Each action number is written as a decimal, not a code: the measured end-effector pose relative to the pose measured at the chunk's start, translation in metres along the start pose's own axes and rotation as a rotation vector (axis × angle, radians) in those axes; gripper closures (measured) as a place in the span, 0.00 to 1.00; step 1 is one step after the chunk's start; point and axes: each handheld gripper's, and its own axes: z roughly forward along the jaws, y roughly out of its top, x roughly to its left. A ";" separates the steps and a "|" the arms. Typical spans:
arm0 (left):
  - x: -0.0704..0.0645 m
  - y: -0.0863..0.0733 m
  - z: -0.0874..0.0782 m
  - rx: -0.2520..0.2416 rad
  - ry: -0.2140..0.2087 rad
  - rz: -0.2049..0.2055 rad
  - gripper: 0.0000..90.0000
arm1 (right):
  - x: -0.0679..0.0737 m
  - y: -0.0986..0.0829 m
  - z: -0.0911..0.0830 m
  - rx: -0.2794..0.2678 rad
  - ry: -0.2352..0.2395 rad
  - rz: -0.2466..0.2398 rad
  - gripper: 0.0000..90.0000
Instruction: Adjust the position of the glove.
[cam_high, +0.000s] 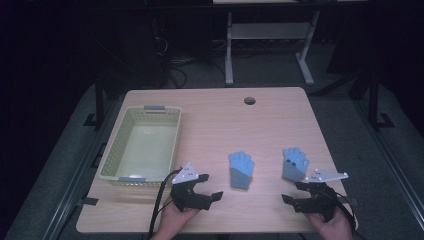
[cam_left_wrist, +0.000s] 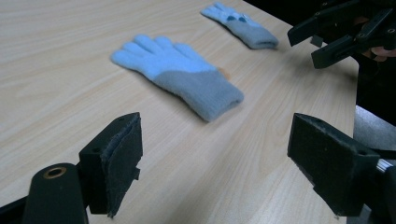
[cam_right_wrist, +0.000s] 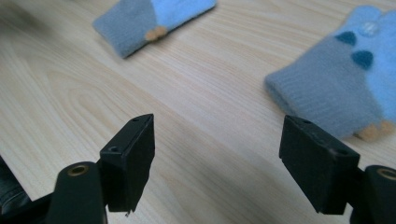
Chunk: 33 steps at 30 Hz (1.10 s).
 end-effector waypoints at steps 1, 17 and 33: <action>0.000 0.000 -0.001 -0.006 0.002 -0.003 0.20 | 0.000 0.000 0.000 -0.002 0.003 -0.002 0.29; -0.002 0.001 -0.011 -0.040 -0.005 0.010 0.20 | 0.001 0.017 -0.001 0.003 0.003 -0.006 0.24; 0.000 0.003 -0.011 -0.071 0.010 0.008 0.21 | -0.019 0.055 0.002 0.034 -0.044 -0.045 0.26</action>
